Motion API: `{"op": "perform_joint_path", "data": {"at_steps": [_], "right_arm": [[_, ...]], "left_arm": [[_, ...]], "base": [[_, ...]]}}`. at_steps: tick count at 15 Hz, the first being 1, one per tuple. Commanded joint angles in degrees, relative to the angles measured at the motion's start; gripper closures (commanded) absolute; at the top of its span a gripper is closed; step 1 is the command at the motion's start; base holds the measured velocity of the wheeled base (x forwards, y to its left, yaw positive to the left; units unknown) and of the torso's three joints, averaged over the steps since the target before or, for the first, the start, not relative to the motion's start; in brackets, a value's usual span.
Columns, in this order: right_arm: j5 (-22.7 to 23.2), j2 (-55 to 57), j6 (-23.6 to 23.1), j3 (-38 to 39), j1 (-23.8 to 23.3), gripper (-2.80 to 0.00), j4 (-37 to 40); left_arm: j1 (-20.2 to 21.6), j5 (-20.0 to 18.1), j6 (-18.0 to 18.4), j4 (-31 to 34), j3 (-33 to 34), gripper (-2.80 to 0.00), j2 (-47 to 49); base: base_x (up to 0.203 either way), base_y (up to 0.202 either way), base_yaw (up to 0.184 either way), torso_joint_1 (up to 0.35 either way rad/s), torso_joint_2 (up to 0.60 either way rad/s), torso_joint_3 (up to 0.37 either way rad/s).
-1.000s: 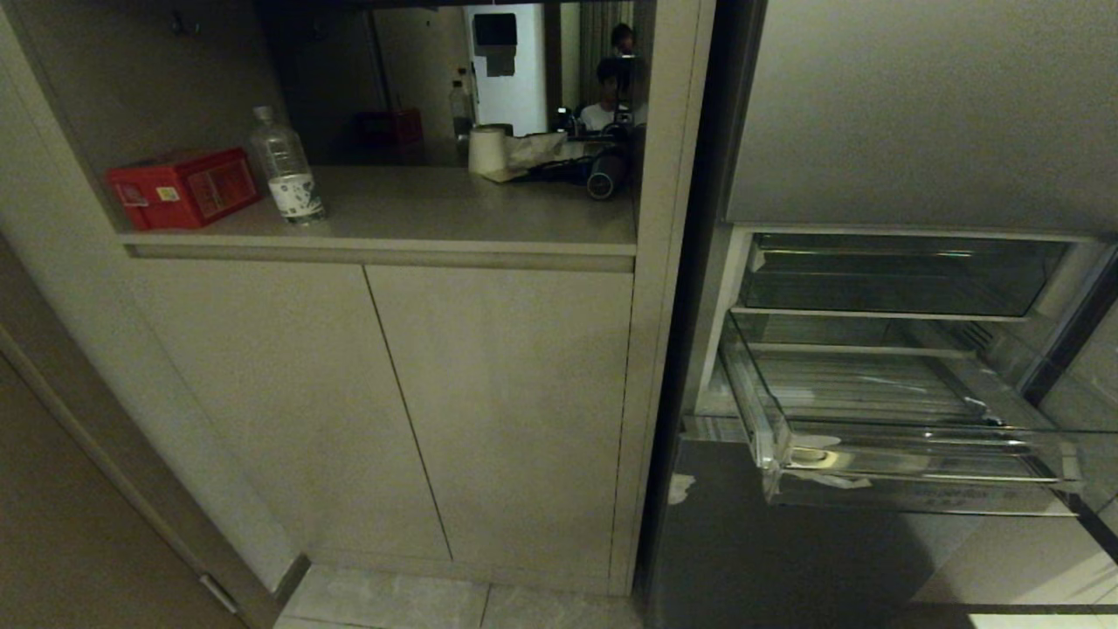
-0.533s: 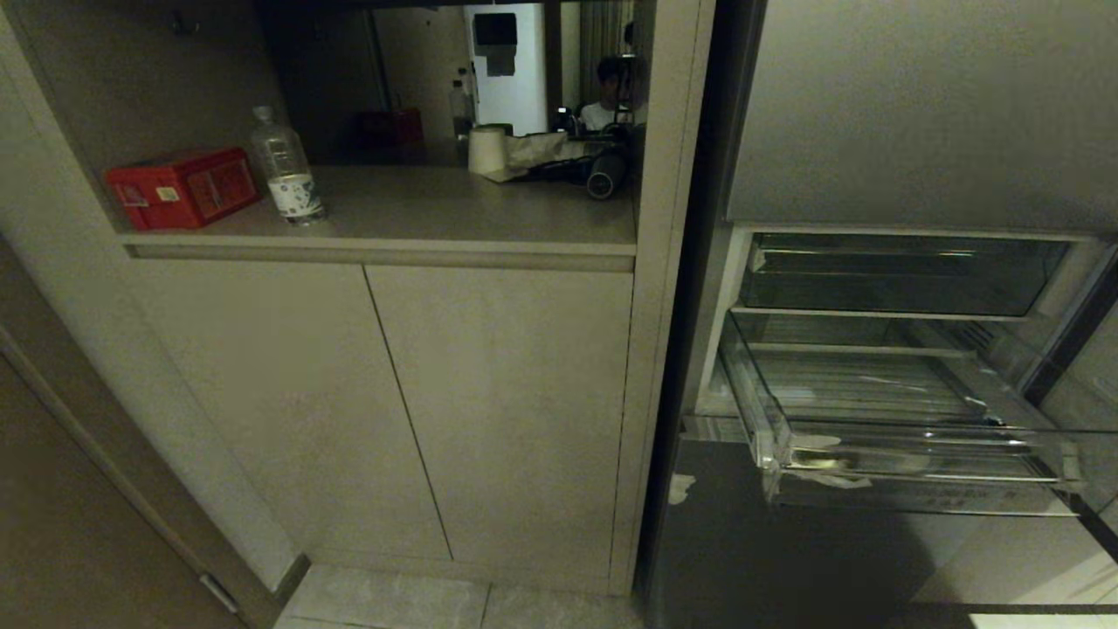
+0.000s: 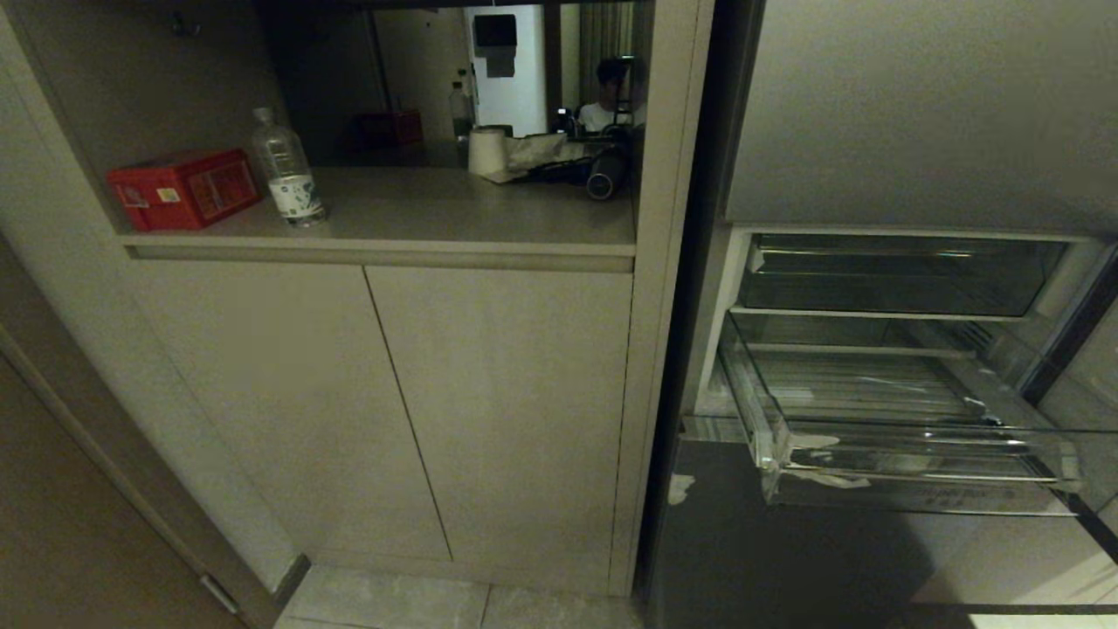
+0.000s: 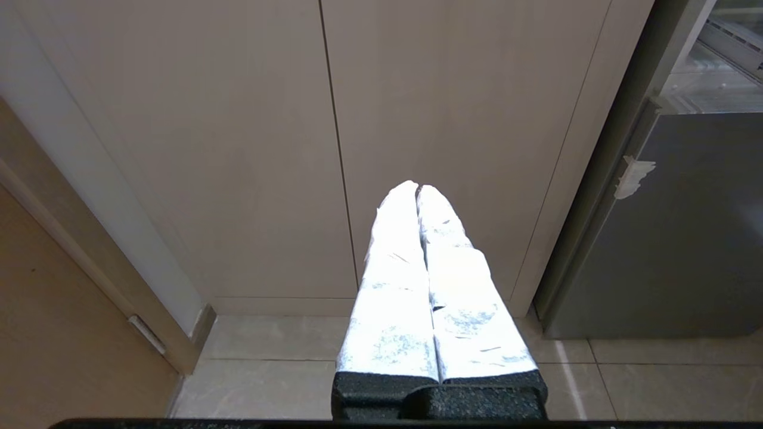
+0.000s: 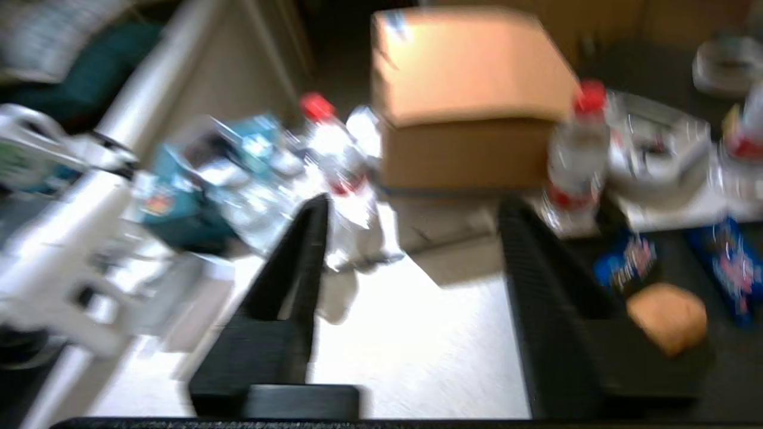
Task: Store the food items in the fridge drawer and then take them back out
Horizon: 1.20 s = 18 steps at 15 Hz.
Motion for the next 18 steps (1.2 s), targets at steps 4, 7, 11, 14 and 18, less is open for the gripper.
{"op": "perform_joint_path", "data": {"at_steps": [4, 7, 11, 14, 18], "right_arm": [[0.3, 15.0, -3.9, 0.8, -0.9, -2.8, -3.8], [1.0, 20.5, -8.7, 1.9, -1.7, -2.8, -3.8], [1.1, 25.6, -12.8, 3.9, -1.9, -2.8, -4.0], [0.9, 27.3, -16.0, 5.2, -2.7, -2.8, -3.9], [0.4, 27.3, -17.9, 5.2, -5.6, -2.8, -4.1]], "left_arm": [[0.0, 0.0, 0.0, 0.0, 0.1, 0.0, 0.0], [-0.1, 0.0, 0.0, 0.0, 0.0, 0.0, 0.0], [0.0, 0.0, 0.0, 0.0, 0.1, 0.0, 0.0], [0.0, 0.0, 0.0, 0.0, 0.1, 0.0, 0.0], [0.0, 0.0, 0.0, 0.0, 0.0, 0.0, 0.0]], "base": [[0.0, 0.0, 0.0, 0.0, 0.0, 0.0], [0.0, 0.0, 0.0, 0.0, 0.0, 0.0], [0.0, 0.0, 0.0, 0.0, 0.0, 0.0], [0.0, 0.0, 0.0, 0.0, 0.0, 0.0], [0.0, 0.0, 0.0, 0.0, 0.0, 0.0]]}}
